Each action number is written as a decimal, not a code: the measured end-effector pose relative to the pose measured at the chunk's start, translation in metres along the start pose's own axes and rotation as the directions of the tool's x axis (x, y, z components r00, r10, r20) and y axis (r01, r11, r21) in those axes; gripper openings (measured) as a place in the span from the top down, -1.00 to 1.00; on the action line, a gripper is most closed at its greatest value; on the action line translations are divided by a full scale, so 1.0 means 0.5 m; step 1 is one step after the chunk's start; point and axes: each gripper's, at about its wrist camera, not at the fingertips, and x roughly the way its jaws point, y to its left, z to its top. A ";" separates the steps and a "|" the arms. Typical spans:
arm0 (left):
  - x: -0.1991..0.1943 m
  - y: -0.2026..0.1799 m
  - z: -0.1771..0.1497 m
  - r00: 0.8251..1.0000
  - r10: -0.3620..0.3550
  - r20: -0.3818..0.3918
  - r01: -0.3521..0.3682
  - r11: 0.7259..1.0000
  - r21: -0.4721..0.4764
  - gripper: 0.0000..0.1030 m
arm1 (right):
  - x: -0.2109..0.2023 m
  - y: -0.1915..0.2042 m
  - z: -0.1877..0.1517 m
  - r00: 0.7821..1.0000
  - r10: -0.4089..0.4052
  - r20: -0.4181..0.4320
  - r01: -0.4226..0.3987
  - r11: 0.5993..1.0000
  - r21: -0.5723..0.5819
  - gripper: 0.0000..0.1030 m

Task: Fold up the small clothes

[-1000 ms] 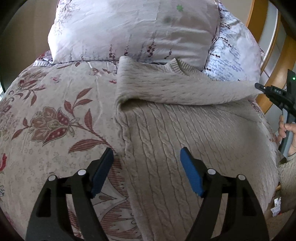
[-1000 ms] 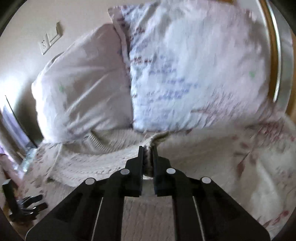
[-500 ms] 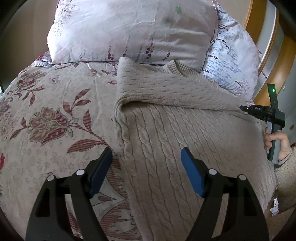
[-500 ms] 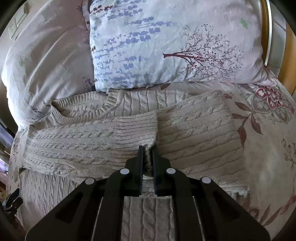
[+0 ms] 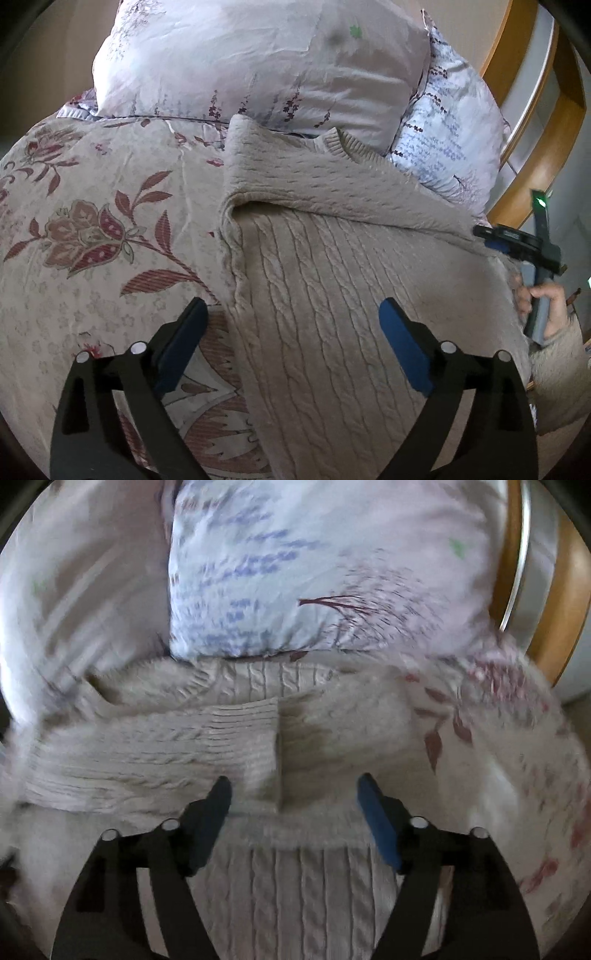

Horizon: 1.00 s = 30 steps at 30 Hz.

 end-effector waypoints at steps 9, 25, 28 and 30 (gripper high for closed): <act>-0.029 -0.003 -0.026 0.999 -0.051 -0.002 0.051 0.998 -0.039 -0.70 | -0.126 -0.226 -0.112 0.979 0.203 0.021 -0.201 0.941 0.272 -0.52; -0.104 0.010 -0.133 0.955 -0.297 0.008 0.292 0.936 -0.194 0.17 | -0.186 -0.219 -0.281 0.834 0.550 -0.049 -0.510 0.802 0.311 0.16; -0.115 -0.001 -0.155 0.940 -0.341 0.000 0.335 0.922 -0.193 0.26 | -0.196 -0.213 -0.308 0.762 0.646 -0.052 -0.597 0.731 0.332 0.24; -0.121 -0.011 -0.167 0.929 -0.370 -0.011 0.361 0.912 -0.194 0.27 | -0.202 -0.207 -0.324 0.730 0.681 -0.064 -0.628 0.705 0.329 0.31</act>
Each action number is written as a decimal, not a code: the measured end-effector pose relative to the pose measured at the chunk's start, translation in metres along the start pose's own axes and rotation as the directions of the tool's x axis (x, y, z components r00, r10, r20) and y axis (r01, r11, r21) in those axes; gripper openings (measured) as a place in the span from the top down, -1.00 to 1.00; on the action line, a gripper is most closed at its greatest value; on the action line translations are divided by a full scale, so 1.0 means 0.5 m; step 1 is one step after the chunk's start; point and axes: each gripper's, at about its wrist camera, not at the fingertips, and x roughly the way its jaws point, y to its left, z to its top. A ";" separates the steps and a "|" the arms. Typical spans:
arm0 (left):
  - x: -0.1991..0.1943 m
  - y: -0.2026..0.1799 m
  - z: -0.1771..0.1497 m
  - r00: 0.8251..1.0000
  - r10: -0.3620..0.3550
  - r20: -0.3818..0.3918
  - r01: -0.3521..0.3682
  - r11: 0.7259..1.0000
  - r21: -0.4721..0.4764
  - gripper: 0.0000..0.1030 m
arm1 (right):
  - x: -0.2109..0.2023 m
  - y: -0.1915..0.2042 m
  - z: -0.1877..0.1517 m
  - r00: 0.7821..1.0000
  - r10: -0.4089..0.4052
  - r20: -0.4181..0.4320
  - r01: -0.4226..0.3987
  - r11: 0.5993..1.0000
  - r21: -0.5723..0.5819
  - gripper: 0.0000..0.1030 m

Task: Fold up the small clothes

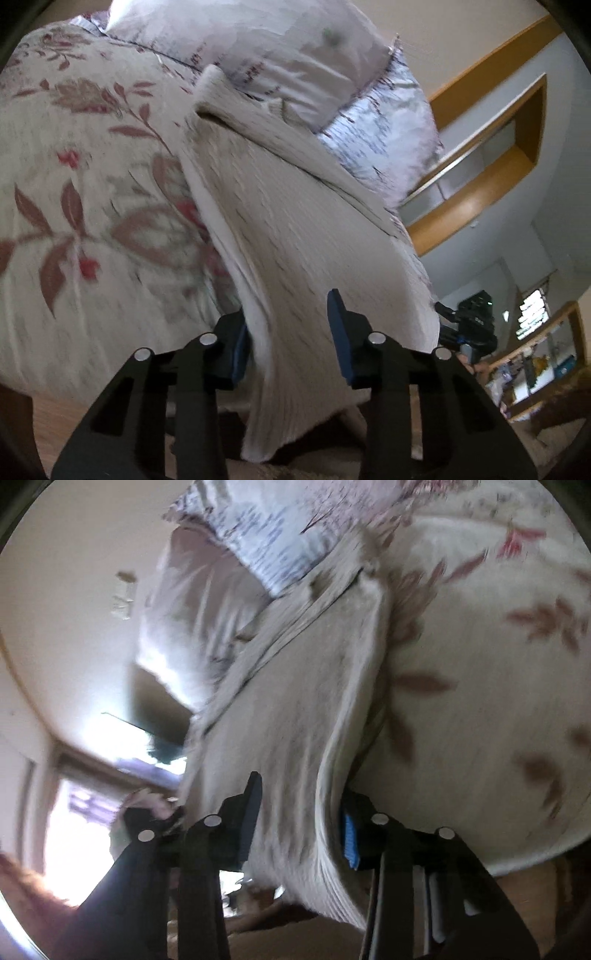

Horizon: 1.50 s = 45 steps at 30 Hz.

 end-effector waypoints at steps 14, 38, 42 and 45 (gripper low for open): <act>0.008 -0.027 -0.001 0.999 0.032 -0.008 -0.032 0.998 0.061 0.87 | 0.001 0.095 -0.011 0.989 -0.115 0.089 0.135 0.953 -0.273 0.83; 0.049 -0.143 0.281 0.852 0.382 0.359 -0.484 0.836 0.260 0.89 | 0.060 0.279 0.166 0.714 -0.342 0.611 0.670 0.588 -0.453 0.85; 0.087 -0.141 0.341 0.827 0.409 0.385 -0.518 0.821 0.239 0.89 | 0.107 0.298 0.212 0.656 -0.371 0.658 0.737 0.504 -0.450 0.85; 0.131 -0.124 0.382 0.816 0.435 0.380 -0.534 0.819 0.210 0.89 | 0.144 0.285 0.260 0.645 -0.401 0.650 0.748 0.502 -0.433 0.85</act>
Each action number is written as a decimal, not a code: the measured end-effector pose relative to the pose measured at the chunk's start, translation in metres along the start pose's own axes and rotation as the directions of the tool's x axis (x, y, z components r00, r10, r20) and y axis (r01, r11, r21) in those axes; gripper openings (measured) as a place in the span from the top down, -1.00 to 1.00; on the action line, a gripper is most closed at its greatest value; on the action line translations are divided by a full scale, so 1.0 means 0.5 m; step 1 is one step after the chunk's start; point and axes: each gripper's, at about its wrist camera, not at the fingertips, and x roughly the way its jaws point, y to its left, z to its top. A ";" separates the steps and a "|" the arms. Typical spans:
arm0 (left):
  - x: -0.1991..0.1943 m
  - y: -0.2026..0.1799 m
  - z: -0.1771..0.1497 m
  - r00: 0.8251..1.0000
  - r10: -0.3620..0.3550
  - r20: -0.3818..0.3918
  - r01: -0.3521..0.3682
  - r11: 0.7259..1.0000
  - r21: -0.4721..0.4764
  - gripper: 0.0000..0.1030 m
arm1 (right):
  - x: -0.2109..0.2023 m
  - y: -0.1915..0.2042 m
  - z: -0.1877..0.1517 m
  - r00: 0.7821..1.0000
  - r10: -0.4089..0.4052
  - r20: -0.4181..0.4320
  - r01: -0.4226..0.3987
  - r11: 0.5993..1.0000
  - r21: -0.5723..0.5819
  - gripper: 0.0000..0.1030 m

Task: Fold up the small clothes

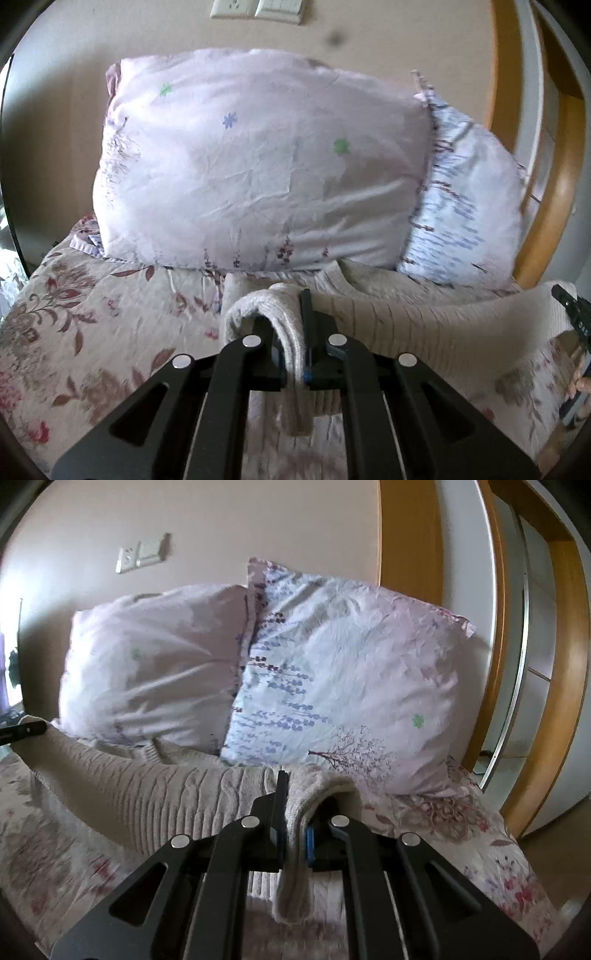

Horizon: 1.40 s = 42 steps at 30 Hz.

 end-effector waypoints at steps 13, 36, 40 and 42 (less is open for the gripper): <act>0.234 0.033 -0.014 0.973 -0.032 -0.227 -0.012 0.981 -0.191 0.87 | 0.260 -0.057 -0.048 0.955 0.080 -0.286 -0.009 0.970 0.243 0.84; 0.127 0.098 -0.036 0.983 -0.046 -0.176 0.017 0.986 -0.163 -0.15 | 0.170 -0.167 -0.094 0.943 0.163 -0.291 -0.027 0.908 0.419 0.13; 0.124 0.096 -0.066 0.973 -0.046 -0.225 0.017 0.991 -0.129 0.02 | 0.156 -0.170 -0.130 0.931 0.155 -0.332 -0.013 0.919 0.394 0.17; 0.132 0.088 -0.077 0.967 -0.044 -0.250 0.014 0.993 -0.121 0.06 | 0.165 -0.157 -0.134 0.928 0.138 -0.346 0.002 0.927 0.374 0.17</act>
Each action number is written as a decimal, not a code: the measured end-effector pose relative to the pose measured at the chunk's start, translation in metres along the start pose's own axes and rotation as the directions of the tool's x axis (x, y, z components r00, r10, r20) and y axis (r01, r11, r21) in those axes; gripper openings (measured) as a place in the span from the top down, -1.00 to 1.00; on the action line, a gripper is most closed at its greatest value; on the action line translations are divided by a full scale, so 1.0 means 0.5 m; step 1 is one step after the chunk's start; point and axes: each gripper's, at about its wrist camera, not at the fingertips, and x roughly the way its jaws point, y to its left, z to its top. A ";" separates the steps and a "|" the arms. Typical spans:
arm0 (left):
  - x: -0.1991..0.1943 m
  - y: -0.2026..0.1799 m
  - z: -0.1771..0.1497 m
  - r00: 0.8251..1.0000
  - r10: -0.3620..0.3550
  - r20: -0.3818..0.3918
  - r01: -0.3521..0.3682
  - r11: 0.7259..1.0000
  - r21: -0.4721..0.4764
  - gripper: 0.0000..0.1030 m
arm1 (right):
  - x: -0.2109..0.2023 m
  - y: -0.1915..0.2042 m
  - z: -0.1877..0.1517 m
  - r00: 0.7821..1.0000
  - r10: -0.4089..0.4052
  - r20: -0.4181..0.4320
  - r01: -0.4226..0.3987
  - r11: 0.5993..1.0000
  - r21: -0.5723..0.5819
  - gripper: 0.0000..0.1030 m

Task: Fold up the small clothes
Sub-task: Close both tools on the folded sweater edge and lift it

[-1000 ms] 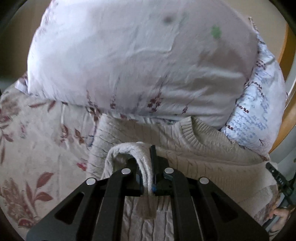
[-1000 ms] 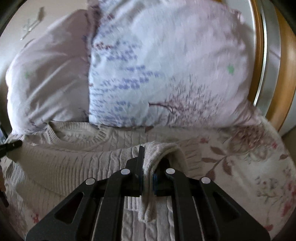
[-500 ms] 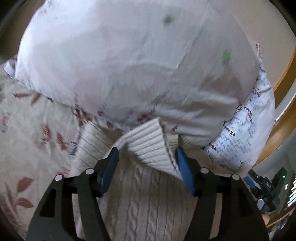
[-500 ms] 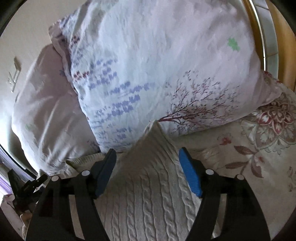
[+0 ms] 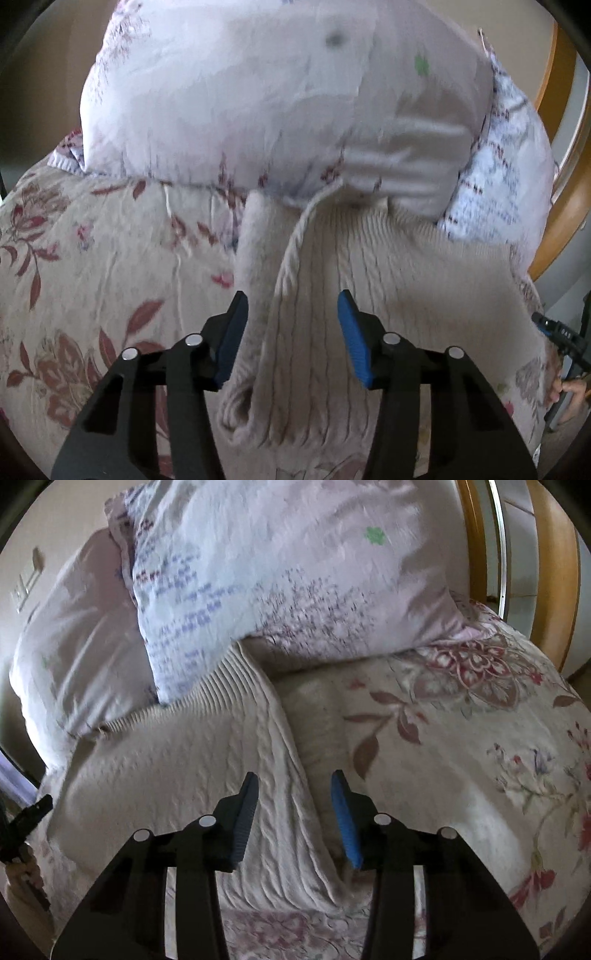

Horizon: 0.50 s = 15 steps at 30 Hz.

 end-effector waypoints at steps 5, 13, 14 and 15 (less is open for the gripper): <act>0.010 0.002 -0.022 1.000 0.014 -0.021 -0.013 1.000 0.010 0.27 | 0.008 -0.002 -0.016 1.000 -0.019 -0.024 0.019 1.000 -0.025 0.28; 0.015 0.005 -0.028 0.999 -0.015 -0.037 0.015 1.000 -0.002 0.78 | -0.001 0.011 -0.025 0.999 -0.037 0.000 0.037 0.996 -0.081 0.72; 0.014 0.005 -0.029 0.999 -0.022 -0.038 0.022 1.000 -0.004 0.81 | -0.006 0.012 -0.026 0.999 -0.037 0.009 0.037 0.996 -0.085 0.73; 0.014 0.005 -0.029 0.999 -0.023 -0.038 0.023 1.000 -0.006 0.82 | -0.008 0.013 -0.025 0.999 -0.038 0.014 0.039 0.995 -0.089 0.75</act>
